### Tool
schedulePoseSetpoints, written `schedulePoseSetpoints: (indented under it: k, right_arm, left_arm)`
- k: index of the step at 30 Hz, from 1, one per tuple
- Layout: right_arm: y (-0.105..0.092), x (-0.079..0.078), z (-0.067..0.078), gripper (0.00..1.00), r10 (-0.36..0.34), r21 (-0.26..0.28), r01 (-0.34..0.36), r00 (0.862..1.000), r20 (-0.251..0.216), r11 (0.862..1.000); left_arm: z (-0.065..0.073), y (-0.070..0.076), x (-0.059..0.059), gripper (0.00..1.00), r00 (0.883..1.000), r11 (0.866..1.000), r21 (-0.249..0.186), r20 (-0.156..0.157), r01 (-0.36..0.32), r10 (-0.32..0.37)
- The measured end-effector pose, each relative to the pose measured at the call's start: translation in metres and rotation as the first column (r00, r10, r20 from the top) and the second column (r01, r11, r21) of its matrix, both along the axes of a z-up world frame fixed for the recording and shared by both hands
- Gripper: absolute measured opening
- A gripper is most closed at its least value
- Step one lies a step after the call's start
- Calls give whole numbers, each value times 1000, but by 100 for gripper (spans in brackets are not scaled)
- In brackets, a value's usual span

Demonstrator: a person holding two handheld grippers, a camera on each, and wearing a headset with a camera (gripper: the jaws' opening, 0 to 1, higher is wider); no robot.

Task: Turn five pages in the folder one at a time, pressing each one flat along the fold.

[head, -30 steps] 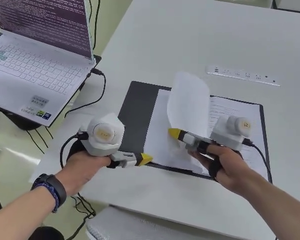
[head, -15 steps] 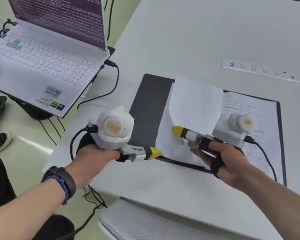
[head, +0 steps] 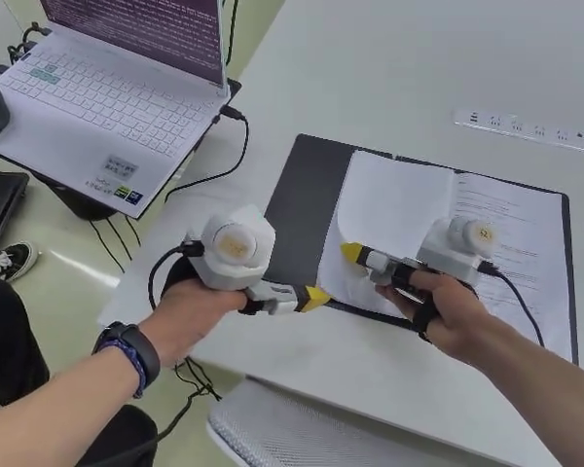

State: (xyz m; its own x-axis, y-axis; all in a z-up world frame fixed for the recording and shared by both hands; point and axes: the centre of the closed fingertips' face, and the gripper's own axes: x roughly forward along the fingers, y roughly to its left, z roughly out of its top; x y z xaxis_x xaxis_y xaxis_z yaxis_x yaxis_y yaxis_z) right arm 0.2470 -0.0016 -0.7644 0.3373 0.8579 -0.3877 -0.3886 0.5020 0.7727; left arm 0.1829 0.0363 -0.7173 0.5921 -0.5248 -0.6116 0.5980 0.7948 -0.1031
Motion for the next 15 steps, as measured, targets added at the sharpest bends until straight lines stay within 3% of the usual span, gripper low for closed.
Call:
schedulePoseSetpoints:
  k: [7,12,15]
  right_arm:
    - [4,-1,-9,0,-3,-20,3,1000,-19,1000]
    - [6,-3,-13,9,-1,-26,0,1000,-26,1000]
    - [8,-6,-17,19,8,-36,-9,999,-36,999]
  left_arm:
    - [-3,4,3,76,1000,1000,-7,-2,-6,6]
    - [-2,7,8,76,1000,1000,-9,5,-12,12]
    - [-3,7,8,76,1000,1000,-8,6,-13,13]
